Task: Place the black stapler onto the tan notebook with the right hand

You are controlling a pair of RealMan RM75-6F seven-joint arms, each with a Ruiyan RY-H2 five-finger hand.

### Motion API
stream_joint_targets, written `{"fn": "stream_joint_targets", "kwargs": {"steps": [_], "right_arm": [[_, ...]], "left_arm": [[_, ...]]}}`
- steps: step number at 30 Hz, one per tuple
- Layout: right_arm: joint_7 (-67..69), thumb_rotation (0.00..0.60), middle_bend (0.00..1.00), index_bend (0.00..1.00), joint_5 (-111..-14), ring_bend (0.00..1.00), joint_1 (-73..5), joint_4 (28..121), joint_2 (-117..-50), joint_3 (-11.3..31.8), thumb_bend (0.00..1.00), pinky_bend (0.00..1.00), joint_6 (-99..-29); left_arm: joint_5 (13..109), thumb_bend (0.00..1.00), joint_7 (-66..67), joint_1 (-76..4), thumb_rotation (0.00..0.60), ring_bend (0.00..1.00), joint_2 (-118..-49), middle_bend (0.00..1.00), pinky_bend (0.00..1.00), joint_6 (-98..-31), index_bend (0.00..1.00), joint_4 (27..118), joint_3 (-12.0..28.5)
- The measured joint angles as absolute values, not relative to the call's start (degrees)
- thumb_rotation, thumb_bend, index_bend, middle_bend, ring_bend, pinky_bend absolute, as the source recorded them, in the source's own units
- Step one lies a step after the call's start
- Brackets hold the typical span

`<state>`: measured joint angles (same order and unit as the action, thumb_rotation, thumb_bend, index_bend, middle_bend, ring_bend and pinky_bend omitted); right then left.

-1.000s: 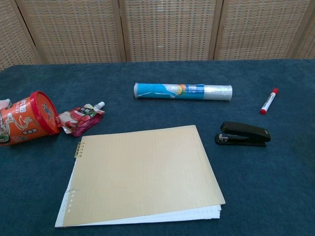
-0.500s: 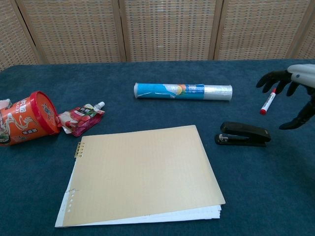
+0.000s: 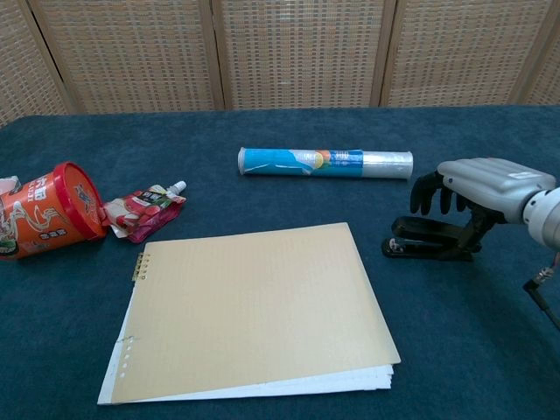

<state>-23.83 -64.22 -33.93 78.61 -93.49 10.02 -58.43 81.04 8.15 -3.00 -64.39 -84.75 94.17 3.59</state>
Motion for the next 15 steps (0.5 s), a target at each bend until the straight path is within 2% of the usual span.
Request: {"fn": "stream_joint_targets", "kwargs": {"steps": [15], "right_arm": [[-23.71, 0.600, 0.58, 0.54, -67.09, 0.55, -34.63, 71.79, -98.43, 7.65, 0.53, 0.49, -58.33]], "left_arm": [[80.66, 0.00, 7.97, -3.10, 0.600, 0.00, -64.34, 0.00, 0.00, -84.64, 0.00, 94.14, 3.52]]}}
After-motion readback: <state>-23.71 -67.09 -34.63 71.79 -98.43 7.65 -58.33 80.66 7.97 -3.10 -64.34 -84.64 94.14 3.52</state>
